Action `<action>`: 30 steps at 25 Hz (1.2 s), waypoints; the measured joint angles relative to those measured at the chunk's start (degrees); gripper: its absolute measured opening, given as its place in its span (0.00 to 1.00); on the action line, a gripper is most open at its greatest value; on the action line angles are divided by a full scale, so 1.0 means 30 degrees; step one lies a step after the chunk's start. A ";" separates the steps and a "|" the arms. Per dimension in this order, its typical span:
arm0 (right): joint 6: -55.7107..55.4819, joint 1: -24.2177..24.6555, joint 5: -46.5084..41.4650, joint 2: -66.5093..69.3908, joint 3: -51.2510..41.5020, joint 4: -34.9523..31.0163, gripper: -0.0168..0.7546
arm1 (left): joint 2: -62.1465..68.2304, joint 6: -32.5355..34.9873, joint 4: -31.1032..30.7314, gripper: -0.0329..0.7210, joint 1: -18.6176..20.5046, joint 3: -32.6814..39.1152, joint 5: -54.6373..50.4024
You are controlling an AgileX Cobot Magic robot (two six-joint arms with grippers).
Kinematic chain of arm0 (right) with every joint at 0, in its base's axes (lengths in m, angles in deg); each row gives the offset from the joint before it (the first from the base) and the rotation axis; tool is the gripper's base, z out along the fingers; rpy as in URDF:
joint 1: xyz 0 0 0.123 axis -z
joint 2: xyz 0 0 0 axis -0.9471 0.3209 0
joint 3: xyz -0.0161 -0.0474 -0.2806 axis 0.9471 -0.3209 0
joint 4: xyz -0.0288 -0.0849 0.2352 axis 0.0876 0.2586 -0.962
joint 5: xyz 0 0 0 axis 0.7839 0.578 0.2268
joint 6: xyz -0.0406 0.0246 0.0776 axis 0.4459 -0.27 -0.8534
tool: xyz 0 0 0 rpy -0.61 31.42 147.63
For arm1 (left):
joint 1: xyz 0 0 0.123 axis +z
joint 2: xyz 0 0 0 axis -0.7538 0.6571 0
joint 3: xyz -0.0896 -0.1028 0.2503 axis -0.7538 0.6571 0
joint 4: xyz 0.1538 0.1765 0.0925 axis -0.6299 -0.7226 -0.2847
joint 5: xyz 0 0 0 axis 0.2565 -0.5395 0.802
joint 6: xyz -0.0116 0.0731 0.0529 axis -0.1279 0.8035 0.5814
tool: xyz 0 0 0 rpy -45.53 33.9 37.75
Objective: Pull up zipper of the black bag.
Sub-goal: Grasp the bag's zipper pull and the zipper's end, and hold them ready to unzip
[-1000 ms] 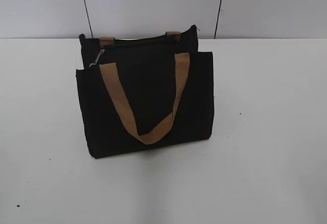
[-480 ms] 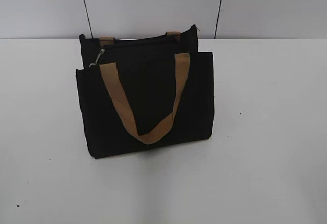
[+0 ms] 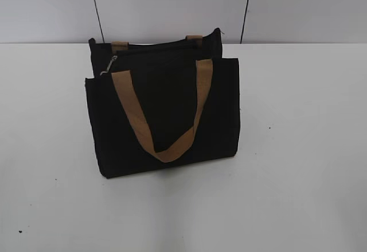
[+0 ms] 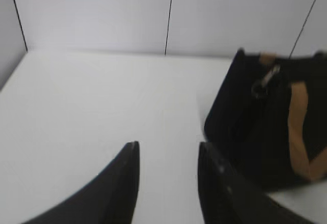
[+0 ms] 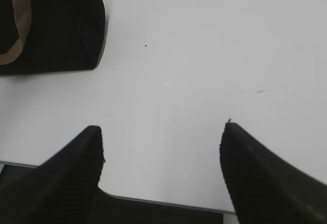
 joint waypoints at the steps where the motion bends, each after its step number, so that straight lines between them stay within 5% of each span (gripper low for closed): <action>1: 0.0000 0.0000 0.0000 0.0000 0.0000 0.0000 0.73 | 0.0067 0.0000 -0.0047 0.47 0.0000 0.0000 0.1315; 7: 0.0000 0.0000 0.0000 0.0000 0.0000 0.0000 0.73 | 0.3008 0.0000 -0.0180 0.59 0.0000 0.1522 1.0291; 17: 0.0000 0.0000 0.0000 0.0000 0.0000 -0.0015 0.73 | 1.3861 -0.0033 -0.0610 0.52 0.0000 0.4271 2.3810; 30: 0.0000 0.0000 0.0000 0.0000 0.0000 -0.0057 0.73 | 2.9803 -0.2574 -0.9236 0.51 -0.2530 0.4367 3.6520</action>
